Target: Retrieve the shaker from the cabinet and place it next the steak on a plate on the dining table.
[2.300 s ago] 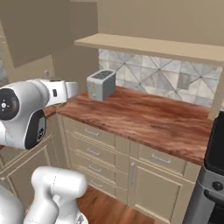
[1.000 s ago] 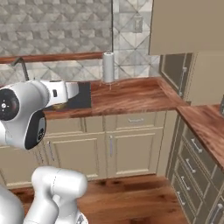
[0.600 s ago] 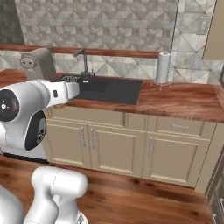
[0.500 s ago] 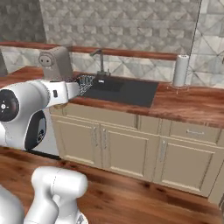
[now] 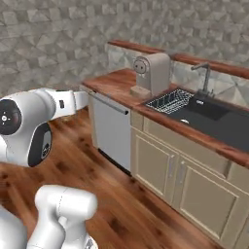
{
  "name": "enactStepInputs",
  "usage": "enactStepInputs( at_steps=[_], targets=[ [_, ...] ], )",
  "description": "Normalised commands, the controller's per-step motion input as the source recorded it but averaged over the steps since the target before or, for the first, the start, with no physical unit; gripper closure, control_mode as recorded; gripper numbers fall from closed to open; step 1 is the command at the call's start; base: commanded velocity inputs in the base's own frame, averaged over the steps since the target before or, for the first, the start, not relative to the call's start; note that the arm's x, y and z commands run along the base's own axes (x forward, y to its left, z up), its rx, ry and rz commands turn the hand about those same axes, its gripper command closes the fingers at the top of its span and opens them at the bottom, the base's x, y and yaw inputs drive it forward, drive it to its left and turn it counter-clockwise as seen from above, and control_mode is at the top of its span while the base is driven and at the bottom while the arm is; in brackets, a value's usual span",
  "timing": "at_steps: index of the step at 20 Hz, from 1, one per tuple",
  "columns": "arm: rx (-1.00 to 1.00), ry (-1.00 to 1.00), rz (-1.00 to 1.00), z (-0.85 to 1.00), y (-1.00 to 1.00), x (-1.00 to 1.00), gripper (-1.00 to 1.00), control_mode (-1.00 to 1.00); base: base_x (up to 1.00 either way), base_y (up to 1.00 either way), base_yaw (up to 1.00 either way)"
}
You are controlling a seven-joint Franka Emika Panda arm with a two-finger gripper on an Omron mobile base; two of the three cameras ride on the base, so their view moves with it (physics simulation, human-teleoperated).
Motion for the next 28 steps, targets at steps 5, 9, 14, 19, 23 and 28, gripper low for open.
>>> enactStepInputs(
  at_steps=[5, 9, 14, 19, 23, 28],
  targets=[
    [0.00, 0.00, 0.00, 0.00, 0.00, 0.00, 1.00, 1.00, 0.48, 0.15, 0.68],
    [0.00, 0.00, 0.00, 0.00, 0.00, 0.00, 1.00, 1.00, 0.72, 0.19, 0.63],
    [0.00, 0.00, 0.00, 0.00, 0.00, 0.00, 1.00, 1.00, 1.00, 0.19, 0.49],
    [0.00, 0.00, 0.00, 0.00, 0.00, 0.00, 1.00, 1.00, 1.00, 0.21, 0.39],
    [0.00, 0.00, 0.00, 0.00, 0.00, 0.00, 1.00, 1.00, 1.00, 0.36, 0.37],
    [0.00, 0.00, 0.00, 0.00, 0.00, 0.00, 1.00, 1.00, 0.95, 0.29, 0.57]
  ],
)
